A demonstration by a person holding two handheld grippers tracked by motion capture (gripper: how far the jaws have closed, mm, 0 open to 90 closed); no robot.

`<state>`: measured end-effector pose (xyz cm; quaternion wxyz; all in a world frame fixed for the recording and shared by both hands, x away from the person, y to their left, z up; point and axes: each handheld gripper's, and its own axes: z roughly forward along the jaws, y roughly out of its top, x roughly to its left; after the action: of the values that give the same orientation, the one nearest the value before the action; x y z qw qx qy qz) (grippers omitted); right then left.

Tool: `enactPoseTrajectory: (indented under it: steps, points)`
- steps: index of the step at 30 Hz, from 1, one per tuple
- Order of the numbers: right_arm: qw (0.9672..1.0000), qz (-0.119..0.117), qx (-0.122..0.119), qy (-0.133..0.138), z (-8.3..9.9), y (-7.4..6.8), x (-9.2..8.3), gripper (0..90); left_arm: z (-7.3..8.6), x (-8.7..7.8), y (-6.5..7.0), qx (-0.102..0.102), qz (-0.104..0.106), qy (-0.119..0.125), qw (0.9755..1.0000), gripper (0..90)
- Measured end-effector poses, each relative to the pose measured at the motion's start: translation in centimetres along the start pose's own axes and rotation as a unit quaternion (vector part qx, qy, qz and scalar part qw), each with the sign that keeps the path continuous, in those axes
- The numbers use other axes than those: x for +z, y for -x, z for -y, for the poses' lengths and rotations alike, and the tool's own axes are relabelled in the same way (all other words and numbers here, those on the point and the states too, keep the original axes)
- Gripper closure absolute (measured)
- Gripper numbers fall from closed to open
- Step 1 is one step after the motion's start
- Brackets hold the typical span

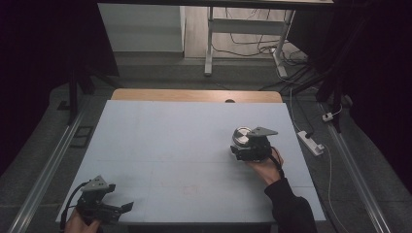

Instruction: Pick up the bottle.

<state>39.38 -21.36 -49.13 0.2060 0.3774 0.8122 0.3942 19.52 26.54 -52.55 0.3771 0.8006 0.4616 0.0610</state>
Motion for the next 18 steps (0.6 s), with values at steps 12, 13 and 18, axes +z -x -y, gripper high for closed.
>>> enactPoseTrajectory:
  steps: [12,13,18]
  points:
    - [0.9991,-0.035,-0.025,0.006,-0.7,-2.7,-0.9,14.5,0.0,0.0,0.0,0.0,0.003,0.001,1.0,0.0]
    - [0.9989,-0.038,-0.027,0.008,-0.7,-3.0,-0.9,14.5,0.0,0.0,-0.1,0.0,0.004,0.001,1.0,0.0]
    - [0.9977,-0.054,-0.039,0.011,-0.9,-4.3,-1.3,14.5,0.0,0.0,-0.1,0.0,0.005,0.001,1.0,0.0]
